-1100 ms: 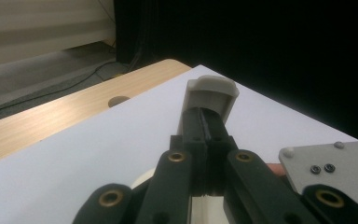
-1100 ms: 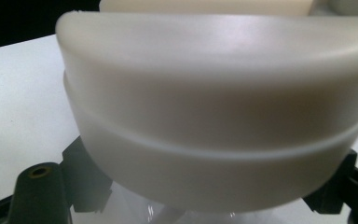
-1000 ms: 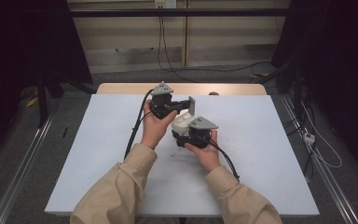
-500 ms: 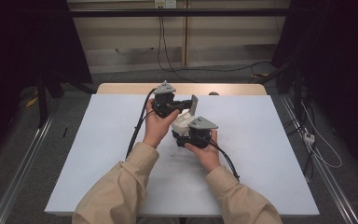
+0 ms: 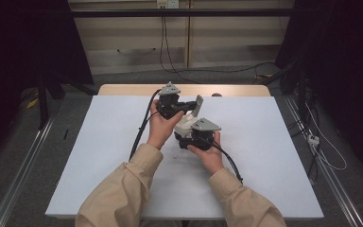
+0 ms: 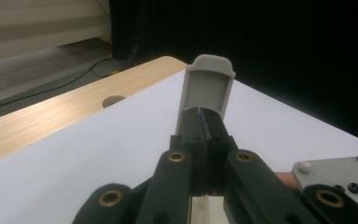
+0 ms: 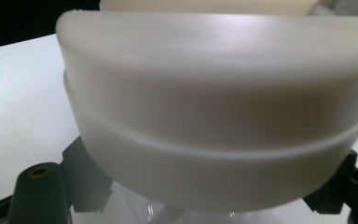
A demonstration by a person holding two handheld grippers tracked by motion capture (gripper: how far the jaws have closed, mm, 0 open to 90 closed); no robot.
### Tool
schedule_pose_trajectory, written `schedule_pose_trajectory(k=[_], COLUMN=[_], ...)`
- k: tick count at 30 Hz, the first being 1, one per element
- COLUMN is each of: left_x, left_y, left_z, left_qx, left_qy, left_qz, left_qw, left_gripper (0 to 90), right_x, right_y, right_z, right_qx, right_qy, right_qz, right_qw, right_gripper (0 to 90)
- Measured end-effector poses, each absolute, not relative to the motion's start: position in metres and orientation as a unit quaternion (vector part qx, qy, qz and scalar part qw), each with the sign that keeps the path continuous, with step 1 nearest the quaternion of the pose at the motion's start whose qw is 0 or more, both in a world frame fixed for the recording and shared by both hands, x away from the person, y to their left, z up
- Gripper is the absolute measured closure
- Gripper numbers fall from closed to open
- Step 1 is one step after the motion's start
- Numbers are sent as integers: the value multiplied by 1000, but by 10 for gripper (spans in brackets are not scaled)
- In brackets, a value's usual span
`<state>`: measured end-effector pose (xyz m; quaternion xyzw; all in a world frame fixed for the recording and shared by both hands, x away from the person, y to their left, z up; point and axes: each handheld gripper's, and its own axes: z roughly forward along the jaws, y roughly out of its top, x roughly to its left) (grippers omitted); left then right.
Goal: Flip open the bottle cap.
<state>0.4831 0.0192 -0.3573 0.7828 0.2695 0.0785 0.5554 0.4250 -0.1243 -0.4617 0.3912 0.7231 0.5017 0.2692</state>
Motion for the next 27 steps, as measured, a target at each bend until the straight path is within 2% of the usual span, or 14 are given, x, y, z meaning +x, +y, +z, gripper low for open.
schedule_pose_trajectory(k=[27], left_x=[487], left_y=[14], left_z=[-360], left_qx=[783], left_qy=[271], left_qz=[77], left_qw=[555], left_gripper=[900], right_x=[425], right_y=[-124], right_z=[-462], right_qx=[391], right_qy=[724], right_qz=[501], right_qw=[269], right_gripper=[186])
